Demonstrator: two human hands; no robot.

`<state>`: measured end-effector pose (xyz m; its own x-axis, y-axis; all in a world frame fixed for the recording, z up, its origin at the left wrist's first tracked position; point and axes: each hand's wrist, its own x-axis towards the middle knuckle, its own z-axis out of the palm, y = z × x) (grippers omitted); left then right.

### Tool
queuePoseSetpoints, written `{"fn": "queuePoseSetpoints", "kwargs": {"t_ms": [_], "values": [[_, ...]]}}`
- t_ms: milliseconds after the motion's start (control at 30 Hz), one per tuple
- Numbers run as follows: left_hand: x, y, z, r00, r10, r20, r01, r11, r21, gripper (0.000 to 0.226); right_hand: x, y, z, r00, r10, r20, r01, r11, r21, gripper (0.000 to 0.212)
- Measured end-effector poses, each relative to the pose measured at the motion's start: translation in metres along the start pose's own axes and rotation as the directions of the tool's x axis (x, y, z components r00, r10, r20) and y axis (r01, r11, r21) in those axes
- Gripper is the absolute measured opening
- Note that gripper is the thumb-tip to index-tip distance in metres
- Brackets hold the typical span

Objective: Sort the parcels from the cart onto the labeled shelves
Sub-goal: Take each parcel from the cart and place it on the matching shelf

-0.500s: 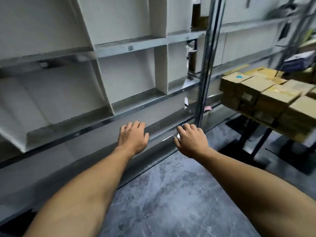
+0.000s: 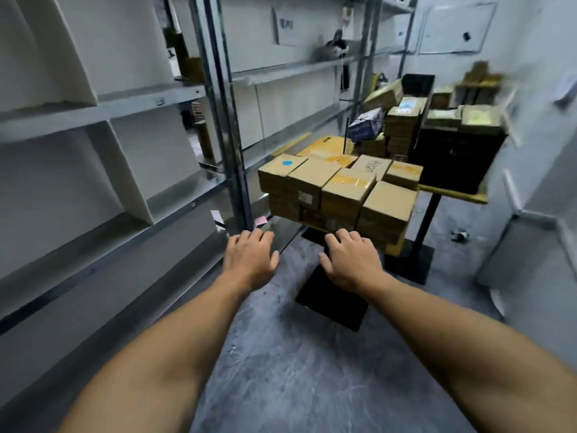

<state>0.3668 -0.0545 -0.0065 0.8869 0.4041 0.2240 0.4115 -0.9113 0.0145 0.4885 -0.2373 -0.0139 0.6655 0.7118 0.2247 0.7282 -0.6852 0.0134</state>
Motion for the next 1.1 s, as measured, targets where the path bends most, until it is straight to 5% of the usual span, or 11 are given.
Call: {"fn": "queuePoseSetpoints", "kwargs": {"t_ms": [333, 733, 933, 1100], "values": [[0.135, 0.090, 0.042, 0.962, 0.274, -0.015, -0.274, 0.957, -0.097, 0.043, 0.043, 0.125, 0.021, 0.970, 0.240, 0.024, -0.239, 0.970, -0.032, 0.043], [0.313, 0.169, 0.115, 0.831, 0.557, -0.001, -0.549, 0.819, -0.166, 0.046, 0.139, 0.223, 0.083, 0.898, 0.438, -0.030, -0.439, 0.898, -0.015, 0.049], [0.345, 0.200, 0.149, 0.809, 0.588, 0.022, -0.581, 0.804, -0.129, 0.045, 0.151, 0.258, 0.118, 0.848, 0.527, 0.066, -0.530, 0.847, 0.042, 0.040], [0.348, 0.214, 0.166, 0.864, 0.501, 0.053, -0.495, 0.864, -0.093, 0.038, 0.160, 0.278, 0.137, 0.825, 0.538, 0.170, -0.562, 0.811, 0.163, 0.044]]}}
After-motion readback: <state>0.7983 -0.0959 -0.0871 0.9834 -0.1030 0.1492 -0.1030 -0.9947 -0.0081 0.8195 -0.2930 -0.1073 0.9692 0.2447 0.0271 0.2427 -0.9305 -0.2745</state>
